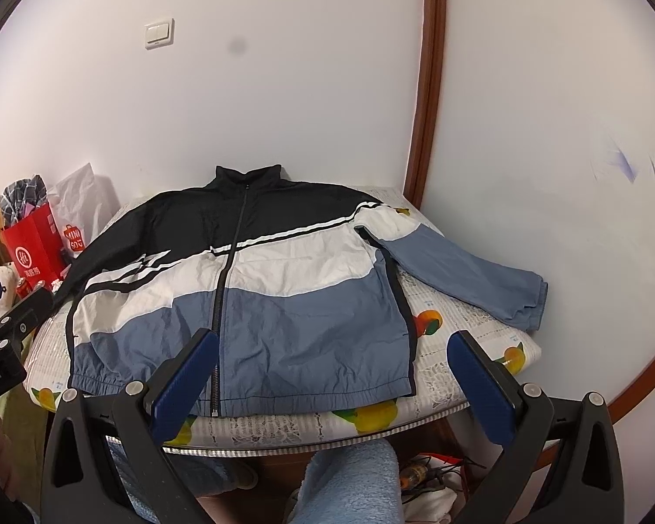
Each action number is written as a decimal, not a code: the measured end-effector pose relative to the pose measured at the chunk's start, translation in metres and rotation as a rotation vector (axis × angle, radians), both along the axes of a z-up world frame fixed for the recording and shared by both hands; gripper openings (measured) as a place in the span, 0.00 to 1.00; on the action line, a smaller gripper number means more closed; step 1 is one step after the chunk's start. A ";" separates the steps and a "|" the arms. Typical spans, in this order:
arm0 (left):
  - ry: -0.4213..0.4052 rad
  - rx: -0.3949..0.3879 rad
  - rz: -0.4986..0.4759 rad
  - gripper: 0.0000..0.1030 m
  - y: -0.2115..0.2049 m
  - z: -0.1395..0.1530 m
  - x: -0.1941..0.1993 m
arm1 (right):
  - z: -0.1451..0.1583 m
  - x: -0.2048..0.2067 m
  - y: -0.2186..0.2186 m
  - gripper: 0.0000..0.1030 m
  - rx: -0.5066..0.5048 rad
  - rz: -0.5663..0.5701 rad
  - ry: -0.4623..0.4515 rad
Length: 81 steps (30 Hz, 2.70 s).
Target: Fold large clothes
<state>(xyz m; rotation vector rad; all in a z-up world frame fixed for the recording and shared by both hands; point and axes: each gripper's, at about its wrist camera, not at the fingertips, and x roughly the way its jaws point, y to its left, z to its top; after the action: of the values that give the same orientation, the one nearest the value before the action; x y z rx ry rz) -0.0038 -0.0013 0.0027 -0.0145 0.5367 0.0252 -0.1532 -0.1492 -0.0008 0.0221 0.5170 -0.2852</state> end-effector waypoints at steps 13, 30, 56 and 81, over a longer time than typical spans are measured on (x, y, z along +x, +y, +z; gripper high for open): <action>-0.004 0.002 0.001 1.00 0.000 0.000 0.000 | -0.001 -0.001 0.001 1.00 -0.004 -0.001 -0.003; -0.004 -0.006 0.013 1.00 0.000 -0.002 0.000 | -0.003 0.001 -0.001 1.00 -0.005 -0.005 0.002; 0.087 -0.056 0.025 1.00 0.039 -0.008 0.059 | 0.005 0.071 -0.024 1.00 0.001 0.023 0.029; 0.361 -0.036 0.301 0.91 0.209 -0.135 0.158 | -0.092 0.229 -0.046 0.99 0.026 0.082 0.255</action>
<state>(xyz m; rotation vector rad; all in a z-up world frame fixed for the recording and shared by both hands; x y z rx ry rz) 0.1537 0.2076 -0.1318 -0.1274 0.8920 0.3172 0.0757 -0.1949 -0.0931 -0.0104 0.7728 -0.2016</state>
